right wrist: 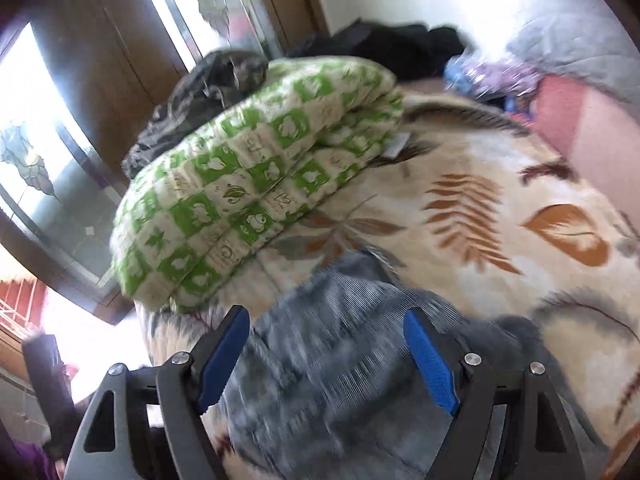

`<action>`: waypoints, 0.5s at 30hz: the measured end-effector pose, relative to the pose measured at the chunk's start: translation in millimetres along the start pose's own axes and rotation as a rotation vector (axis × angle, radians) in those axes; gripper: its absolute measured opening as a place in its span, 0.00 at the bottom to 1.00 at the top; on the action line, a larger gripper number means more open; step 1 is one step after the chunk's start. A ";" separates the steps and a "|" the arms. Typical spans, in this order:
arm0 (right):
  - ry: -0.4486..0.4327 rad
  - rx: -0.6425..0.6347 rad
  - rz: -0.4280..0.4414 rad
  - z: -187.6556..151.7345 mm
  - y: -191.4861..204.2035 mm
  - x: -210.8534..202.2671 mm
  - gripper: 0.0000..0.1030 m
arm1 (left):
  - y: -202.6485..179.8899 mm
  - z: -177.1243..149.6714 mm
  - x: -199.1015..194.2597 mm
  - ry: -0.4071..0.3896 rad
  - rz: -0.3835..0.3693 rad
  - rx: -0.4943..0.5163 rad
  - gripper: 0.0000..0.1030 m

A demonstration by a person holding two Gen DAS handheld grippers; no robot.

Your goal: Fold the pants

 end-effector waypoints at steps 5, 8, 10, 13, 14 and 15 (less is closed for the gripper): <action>0.078 0.016 -0.007 35.0 1.7 42.3 0.80 | -25.9 7.7 26.5 0.088 -0.024 0.069 0.83; 0.115 -0.001 -0.029 47.6 -0.5 60.4 0.80 | -37.7 20.6 44.7 0.115 -0.022 0.096 0.83; 0.132 0.021 -0.035 54.0 -7.6 68.8 0.80 | -42.1 29.8 57.0 0.128 -0.038 0.092 0.83; 0.154 0.047 0.004 60.6 -14.8 79.3 0.80 | -50.1 36.9 66.2 0.131 -0.052 0.122 0.83; 0.162 0.057 0.008 62.3 -17.0 84.7 0.80 | -53.1 39.6 66.5 0.120 -0.068 0.144 0.83; 0.168 0.061 0.004 63.3 -18.5 89.3 0.80 | -55.9 40.6 68.6 0.121 -0.078 0.168 0.83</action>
Point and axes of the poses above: each gripper's, at about its wrist camera, not at the fingertips, and x roughly the way its jaws point, y to its left, z to its top, the point moved 5 cm from there along x, roughly the way its jaws point, and after that the axes turned 14 degrees about y, right-handed, at the moved point
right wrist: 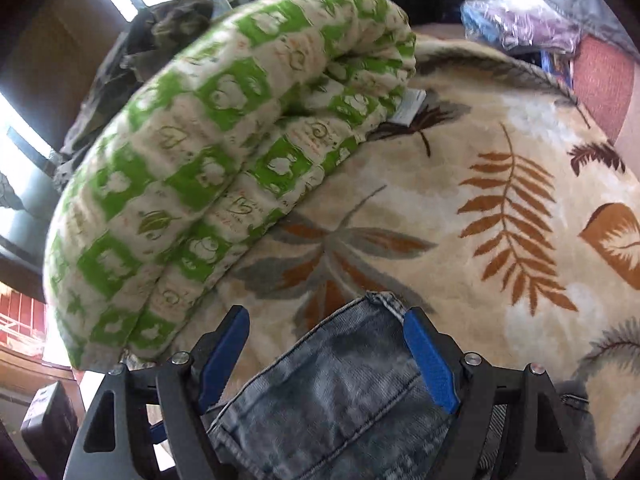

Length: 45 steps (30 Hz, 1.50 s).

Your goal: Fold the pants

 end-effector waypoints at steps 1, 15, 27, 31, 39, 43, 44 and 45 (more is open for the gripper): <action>0.011 0.003 -0.008 1.4 -2.1 5.3 0.80 | -1.9 1.0 2.3 0.004 0.000 0.021 0.82; -0.009 0.054 -0.055 -15.3 -19.6 14.5 0.16 | -17.7 13.2 13.4 0.030 -0.174 0.076 0.21; -0.286 0.038 0.012 -67.1 -11.1 -113.4 0.14 | -93.3 -31.9 -62.8 -0.111 -0.183 0.260 0.16; -0.369 0.062 0.025 -99.8 -33.2 -161.1 0.14 | -144.6 -57.9 -68.8 -0.113 -0.193 0.359 0.16; -0.463 0.232 0.046 -196.6 -148.1 -211.7 0.14 | -267.1 -127.8 -8.5 -0.001 -0.170 0.578 0.15; -0.507 0.359 0.094 -252.2 -217.2 -212.1 0.14 | -314.4 -164.4 37.6 0.072 -0.139 0.672 0.15; -0.519 0.386 0.110 -264.6 -232.2 -211.0 0.14 | -322.6 -171.9 47.8 0.085 -0.130 0.692 0.15; -0.536 0.418 0.127 -279.7 -249.1 -208.6 0.14 | -328.6 -178.3 56.5 0.092 -0.116 0.710 0.15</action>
Point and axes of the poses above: each gripper's, at about its wrist camera, not at the fingertips, and x roughly the way its jaws point, y to its left, z to its top, the point moved 5 cm from there along x, roughly the way its jaws point, and after that the axes turned 14 degrees about y, right-handed, at the moved point
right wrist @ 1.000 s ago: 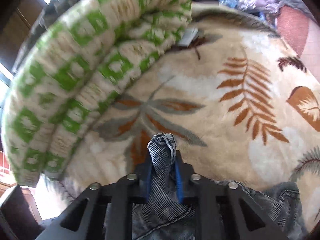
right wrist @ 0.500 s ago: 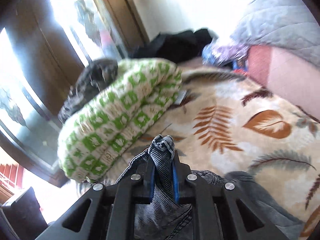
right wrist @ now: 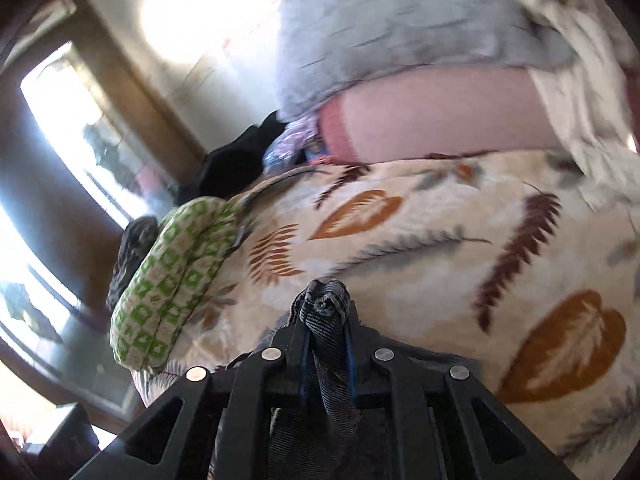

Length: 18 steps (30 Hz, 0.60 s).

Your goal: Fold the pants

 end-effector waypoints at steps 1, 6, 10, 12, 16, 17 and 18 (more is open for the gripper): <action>-0.008 0.021 0.007 -3.5 -12.9 -3.2 0.14 | -8.6 -1.0 13.4 0.014 0.021 0.022 0.15; -0.030 0.150 0.052 -26.7 -82.7 -2.3 0.14 | -25.6 0.1 60.8 0.062 0.100 0.077 0.15; 0.007 0.208 0.033 -29.9 -114.9 12.6 0.14 | -34.4 4.8 86.5 0.066 0.155 0.122 0.17; 0.023 0.240 0.019 -33.3 -126.9 20.9 0.14 | -40.8 0.4 92.8 0.072 0.171 0.147 0.20; 0.054 0.292 -0.039 -44.1 -146.4 27.9 0.32 | -58.7 -7.8 84.5 0.081 0.085 0.225 0.53; 0.057 0.312 -0.051 -46.8 -149.9 23.4 0.45 | -56.2 -6.4 78.6 0.086 0.063 0.224 0.54; 0.050 0.326 -0.054 -48.7 -151.7 18.0 0.51 | -55.3 -6.7 71.0 0.086 0.050 0.220 0.54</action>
Point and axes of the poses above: each gripper's, at about its wrist camera, not at the fingertips, and x roughly the way its jaws point, y to its left, z to its top, the point moved 5 cm from there along x, roughly the way its jaws point, and after that the axes turned 14 degrees about y, right-handed, at the moved point
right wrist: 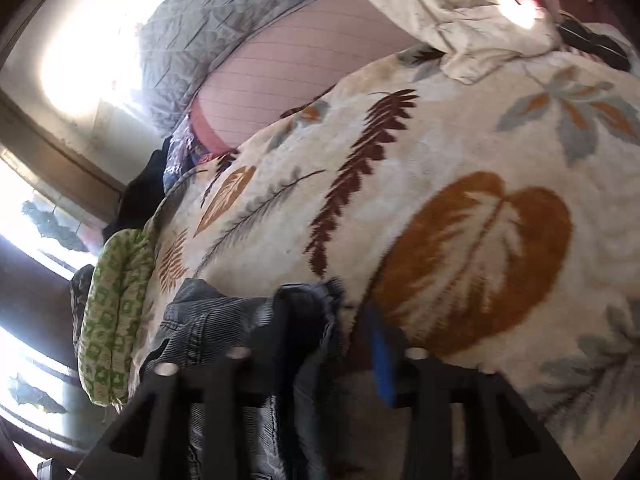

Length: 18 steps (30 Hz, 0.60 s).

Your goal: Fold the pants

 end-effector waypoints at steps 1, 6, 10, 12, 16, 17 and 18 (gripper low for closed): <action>-0.020 0.012 -0.001 -1.7 -1.6 -7.7 0.58 | 1.8 -1.9 -8.8 -0.006 -0.008 -0.003 0.54; -0.156 -0.056 -0.085 -14.1 12.8 -52.6 0.59 | 20.0 -12.3 -72.4 -0.131 0.074 0.000 0.64; -0.211 -0.146 -0.122 -39.3 44.4 -68.1 0.60 | 66.2 -17.5 -107.5 -0.220 0.258 -0.060 0.79; -0.228 -0.196 -0.150 -55.2 61.9 -69.4 0.60 | 91.3 -19.0 -115.1 -0.237 0.320 -0.104 0.80; -0.255 -0.291 -0.214 -90.6 91.6 -66.9 0.65 | 133.0 -14.7 -108.1 -0.202 0.393 -0.174 0.81; -0.254 -0.302 -0.209 -97.0 96.9 -64.4 0.65 | 141.2 -14.7 -105.7 -0.195 0.401 -0.184 0.81; -0.251 -0.313 -0.203 -103.1 101.9 -61.8 0.65 | 147.9 -14.4 -102.1 -0.184 0.407 -0.193 0.81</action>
Point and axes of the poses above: each gripper's, at about its wrist camera, not at the fingertips, and x roughly the way its jaws point, y to its left, z to its top, the point moved 5 cm from there along x, roughly the way its jaws point, and after that the axes turned 14 degrees about y, right-handed, at the moved point
